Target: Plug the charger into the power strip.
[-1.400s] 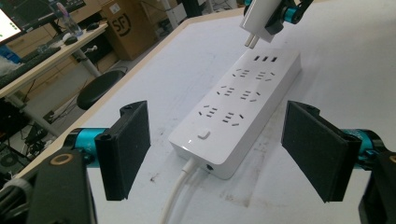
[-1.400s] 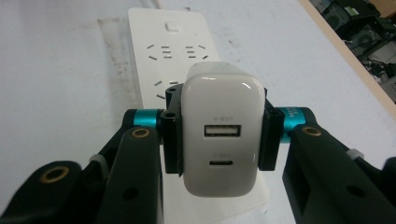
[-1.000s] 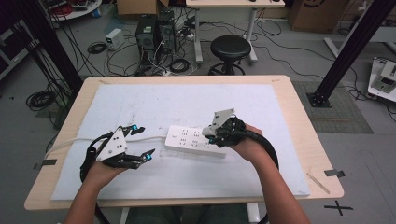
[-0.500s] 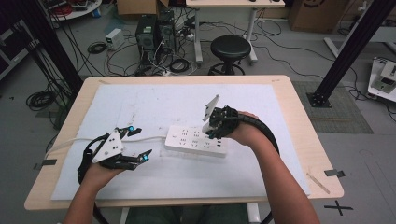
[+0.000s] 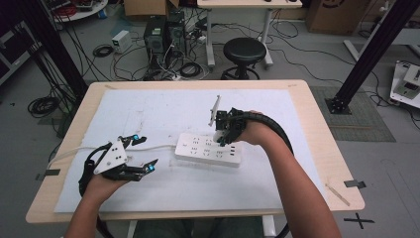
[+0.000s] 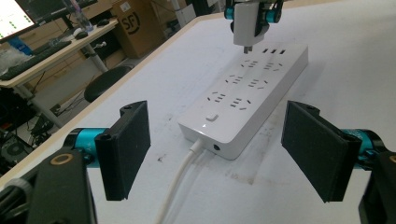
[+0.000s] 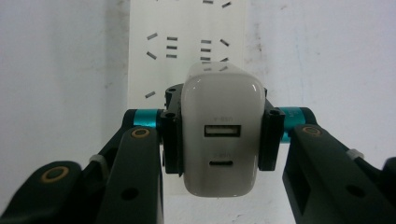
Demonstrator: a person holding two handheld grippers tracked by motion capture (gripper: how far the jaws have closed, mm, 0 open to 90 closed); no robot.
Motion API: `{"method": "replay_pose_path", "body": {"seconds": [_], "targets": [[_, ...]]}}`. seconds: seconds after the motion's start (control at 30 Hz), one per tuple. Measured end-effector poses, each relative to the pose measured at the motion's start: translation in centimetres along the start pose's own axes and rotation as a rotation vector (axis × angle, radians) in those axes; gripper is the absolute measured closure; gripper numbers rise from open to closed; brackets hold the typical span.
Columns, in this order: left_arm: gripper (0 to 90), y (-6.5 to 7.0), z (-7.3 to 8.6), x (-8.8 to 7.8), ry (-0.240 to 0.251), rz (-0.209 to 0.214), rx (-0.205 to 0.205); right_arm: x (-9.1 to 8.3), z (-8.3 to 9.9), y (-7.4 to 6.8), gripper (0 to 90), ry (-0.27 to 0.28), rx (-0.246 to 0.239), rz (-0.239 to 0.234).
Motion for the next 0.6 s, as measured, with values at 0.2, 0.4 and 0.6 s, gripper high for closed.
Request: {"method": "replay_pose_path", "body": {"seconds": [0.2, 0.4, 0.6], "targets": [[23.8, 0.0, 0.4, -0.2, -0.002, -0.005, -0.01, 0.5, -0.6, 0.3, 63.0, -0.062, -0.03, -0.052], [23.8, 0.0, 0.7, -0.4, -0.003, -0.007, -0.013, 1.1, -0.9, 0.3, 63.0, -0.096, -0.042, -0.085], [23.8, -0.1, 0.9, -0.5, -0.002, -0.008, -0.018, 1.6, -0.8, 0.3, 63.0, -0.121, -0.038, -0.091]]}}
Point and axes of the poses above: each handheld gripper's, and its own axes: x roughly forward along the jaws, z roughly out of its underside, y roughly to its right, the point moved 3 cm from there along x, roughly forward along the jaws, and after that the axes turned 12 degrees about z, right-handed, at the moved point
